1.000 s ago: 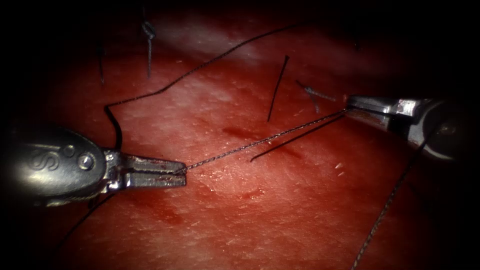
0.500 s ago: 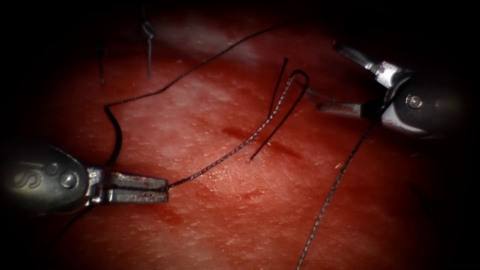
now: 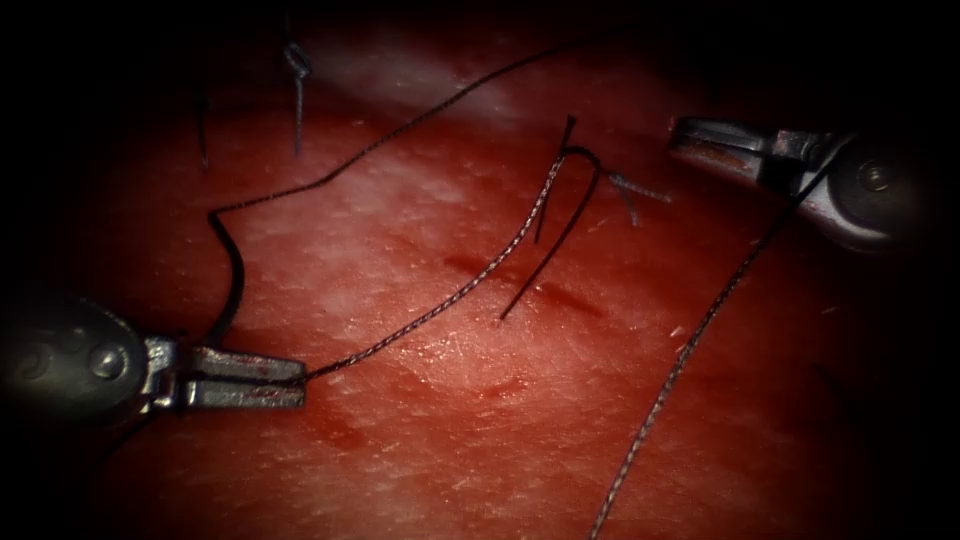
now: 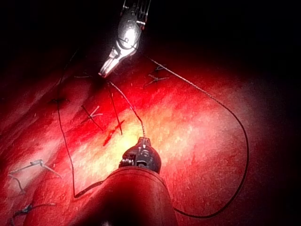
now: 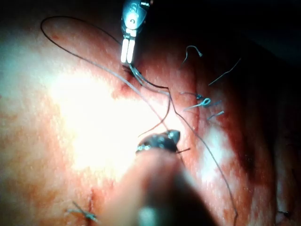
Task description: Wound Closure
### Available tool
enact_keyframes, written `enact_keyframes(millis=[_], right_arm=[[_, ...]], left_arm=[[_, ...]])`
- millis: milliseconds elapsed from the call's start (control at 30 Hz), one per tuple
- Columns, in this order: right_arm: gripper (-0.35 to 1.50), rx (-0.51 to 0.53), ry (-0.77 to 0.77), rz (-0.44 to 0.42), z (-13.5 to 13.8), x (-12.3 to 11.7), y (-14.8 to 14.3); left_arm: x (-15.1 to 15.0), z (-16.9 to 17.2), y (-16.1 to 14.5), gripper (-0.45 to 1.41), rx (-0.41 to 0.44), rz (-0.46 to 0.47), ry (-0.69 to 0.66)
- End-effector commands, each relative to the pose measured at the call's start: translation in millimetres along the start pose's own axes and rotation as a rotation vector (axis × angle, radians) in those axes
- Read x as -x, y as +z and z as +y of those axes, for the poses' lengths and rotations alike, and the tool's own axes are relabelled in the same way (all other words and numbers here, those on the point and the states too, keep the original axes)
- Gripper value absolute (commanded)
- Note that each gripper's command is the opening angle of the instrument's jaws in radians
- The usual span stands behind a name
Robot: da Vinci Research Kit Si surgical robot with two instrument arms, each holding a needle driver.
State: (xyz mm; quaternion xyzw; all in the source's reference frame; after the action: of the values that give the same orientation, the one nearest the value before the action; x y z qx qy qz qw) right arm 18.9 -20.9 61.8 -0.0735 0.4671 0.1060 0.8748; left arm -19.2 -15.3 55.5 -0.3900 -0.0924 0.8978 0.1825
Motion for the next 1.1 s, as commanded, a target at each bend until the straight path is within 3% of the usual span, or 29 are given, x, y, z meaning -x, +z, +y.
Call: enact_keyframes(millis=[33, 400, 700, 967, 1100], right_arm=[[-0.35, -0.006, -0.003, 0.019, -0.2, -0.2, 2.1], [-0.35, -0.161, -0.096, 0.106, -4.0, -1.1, 10.5], [-0.35, -0.221, -0.127, 0.12, -5.8, -0.1, 10.1], [-0.35, -0.226, -0.113, 0.122, -6.1, 0.0, 9.7], [-0.35, -0.229, -0.107, 0.128, -6.4, -0.3, 9.6]], left_arm=[[0.0, 0.1, 0.9, -0.45, 0.003, 0.001, 0.0], [-0.1, -1.5, 0.7, -0.45, 0.004, -0.002, -0.048], [-0.7, -5.9, 1.6, -0.45, -0.179, 0.008, -0.109], [-0.6, -8.2, 6.5, -0.45, -0.348, -0.025, -0.119], [0.3, -7.6, 10.7, -0.45, -0.419, -0.048, -0.1]])
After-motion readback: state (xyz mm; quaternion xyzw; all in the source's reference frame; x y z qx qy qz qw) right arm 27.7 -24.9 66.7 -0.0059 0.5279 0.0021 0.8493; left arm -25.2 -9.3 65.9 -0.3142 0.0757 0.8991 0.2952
